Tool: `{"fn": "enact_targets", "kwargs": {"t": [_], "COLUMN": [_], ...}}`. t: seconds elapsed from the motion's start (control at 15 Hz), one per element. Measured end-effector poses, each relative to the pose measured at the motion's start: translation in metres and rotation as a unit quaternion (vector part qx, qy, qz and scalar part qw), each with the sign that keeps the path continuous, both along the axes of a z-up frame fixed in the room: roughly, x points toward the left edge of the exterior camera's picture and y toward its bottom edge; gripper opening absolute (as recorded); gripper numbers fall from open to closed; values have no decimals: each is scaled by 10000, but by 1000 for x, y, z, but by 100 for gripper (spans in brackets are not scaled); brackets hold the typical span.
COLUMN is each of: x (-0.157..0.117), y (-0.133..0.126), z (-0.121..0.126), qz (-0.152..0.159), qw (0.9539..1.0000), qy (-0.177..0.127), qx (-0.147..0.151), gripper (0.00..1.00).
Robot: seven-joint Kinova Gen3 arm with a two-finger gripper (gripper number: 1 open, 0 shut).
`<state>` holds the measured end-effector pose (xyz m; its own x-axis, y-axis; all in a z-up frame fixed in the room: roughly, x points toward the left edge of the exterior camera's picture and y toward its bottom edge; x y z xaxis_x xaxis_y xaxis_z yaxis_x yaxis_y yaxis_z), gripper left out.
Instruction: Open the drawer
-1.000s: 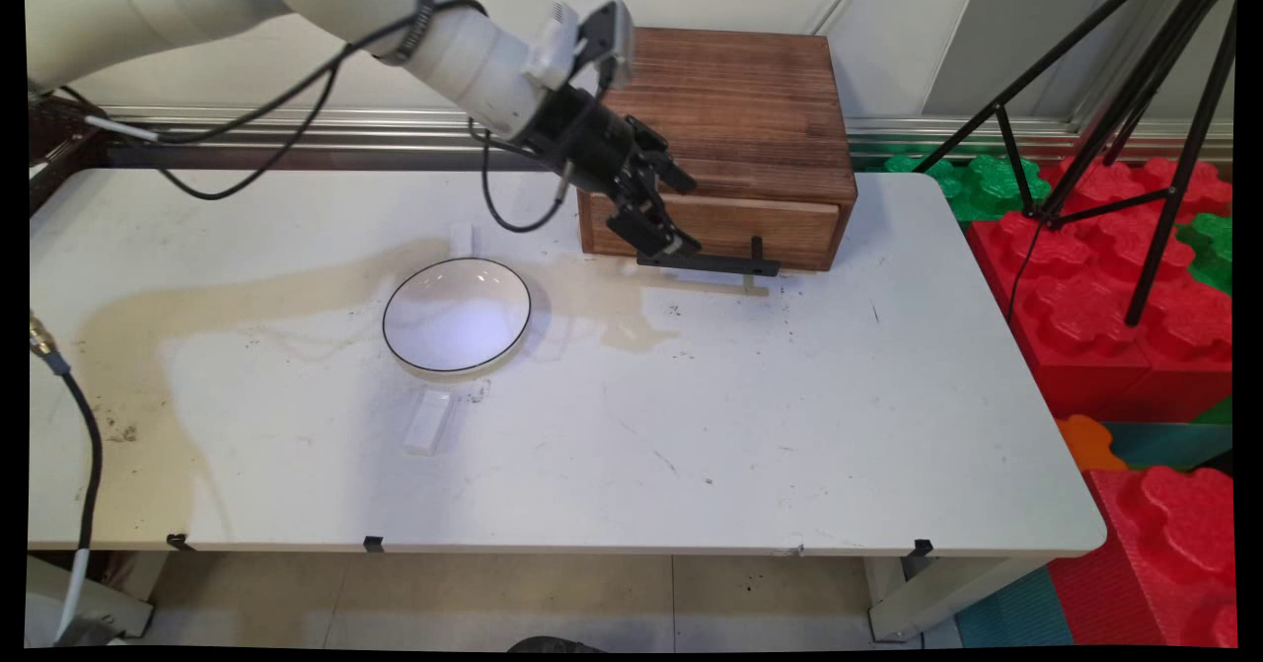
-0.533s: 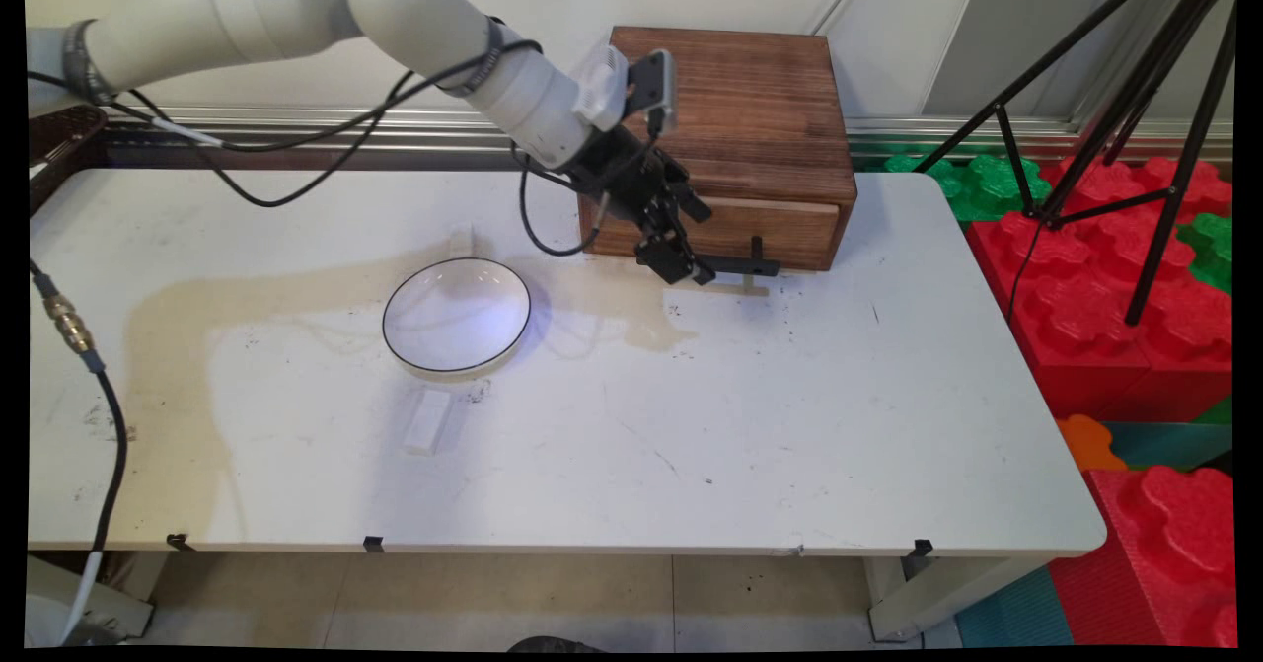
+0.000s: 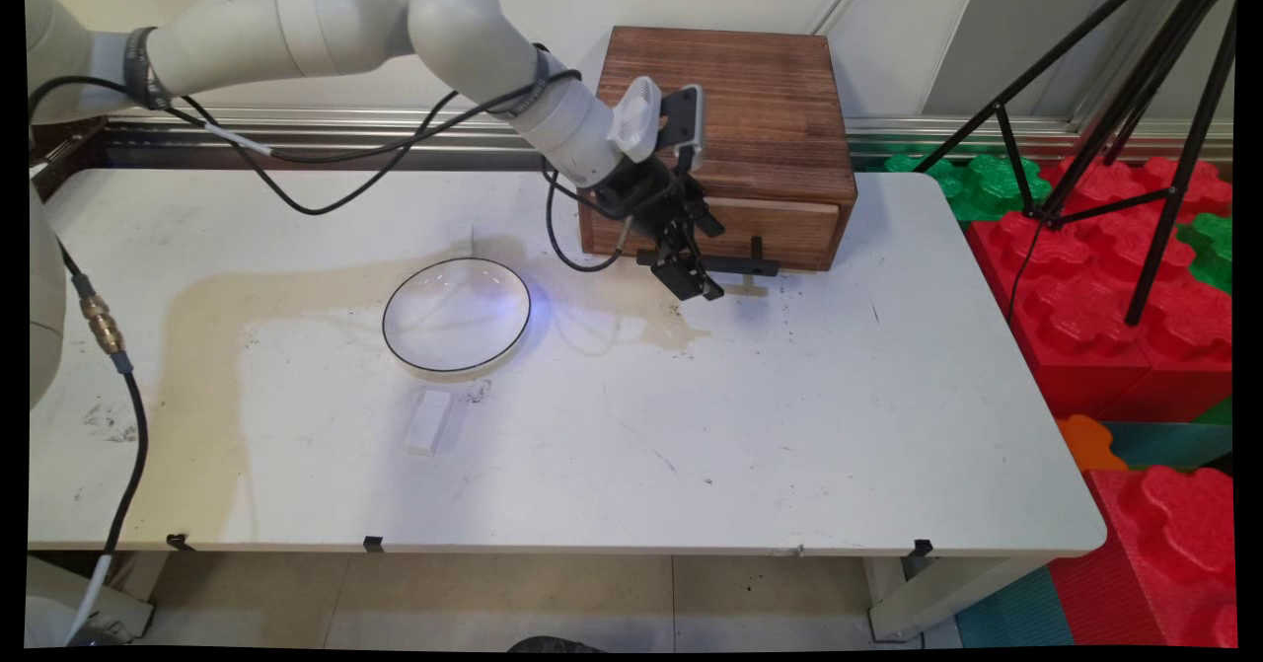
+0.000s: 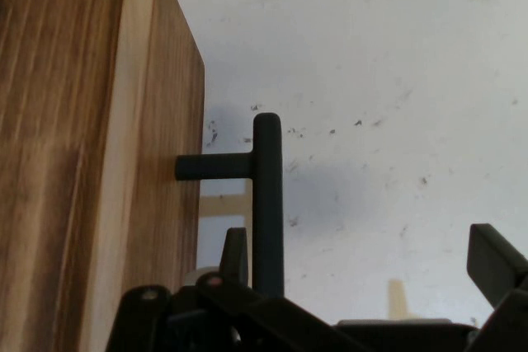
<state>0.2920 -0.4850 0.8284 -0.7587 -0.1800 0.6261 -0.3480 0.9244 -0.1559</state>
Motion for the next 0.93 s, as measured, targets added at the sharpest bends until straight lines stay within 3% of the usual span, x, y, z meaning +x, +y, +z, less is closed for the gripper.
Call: {"fn": "enact_targets", "kwargs": {"t": [0.93], "x": [-12], "y": [-11], "z": [-28], "qz": [-162], "qw": [9991], "qy": [-385], "qx": [-72], "gripper": [100]}}
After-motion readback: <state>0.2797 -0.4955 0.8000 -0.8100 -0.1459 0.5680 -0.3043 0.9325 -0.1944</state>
